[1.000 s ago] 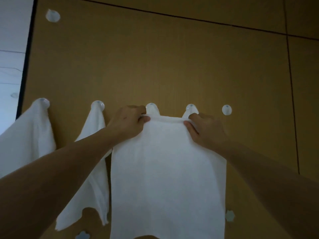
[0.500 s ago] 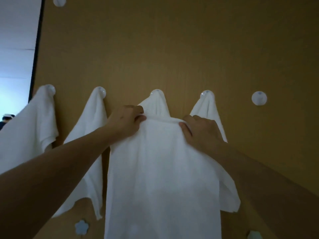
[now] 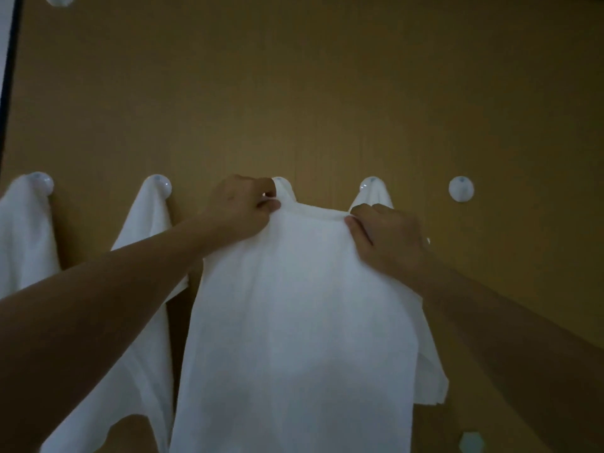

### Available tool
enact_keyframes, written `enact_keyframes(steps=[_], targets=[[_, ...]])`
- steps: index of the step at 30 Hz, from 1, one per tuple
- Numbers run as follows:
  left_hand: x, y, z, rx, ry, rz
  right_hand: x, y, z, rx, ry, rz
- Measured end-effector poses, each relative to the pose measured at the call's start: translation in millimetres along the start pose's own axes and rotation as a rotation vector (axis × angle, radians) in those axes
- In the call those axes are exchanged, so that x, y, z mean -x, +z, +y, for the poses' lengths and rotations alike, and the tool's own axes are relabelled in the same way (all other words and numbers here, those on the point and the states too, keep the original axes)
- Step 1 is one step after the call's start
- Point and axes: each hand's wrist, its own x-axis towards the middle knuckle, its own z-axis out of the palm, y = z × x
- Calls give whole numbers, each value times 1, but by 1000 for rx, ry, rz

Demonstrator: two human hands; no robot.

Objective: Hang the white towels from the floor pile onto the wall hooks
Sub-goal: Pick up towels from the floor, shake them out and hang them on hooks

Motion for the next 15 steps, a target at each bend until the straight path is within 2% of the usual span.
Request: enact_keyframes(steps=[6,10,15], targets=[[-15,-6,51,105,-39,111,-15,-37,53,-68,-93,81],[-37,13,107,50,-43,216,-14,-48,116,-6,-98,80],[-70,50,169,-24,-40,195,-10,-43,195,-28,-104,11]])
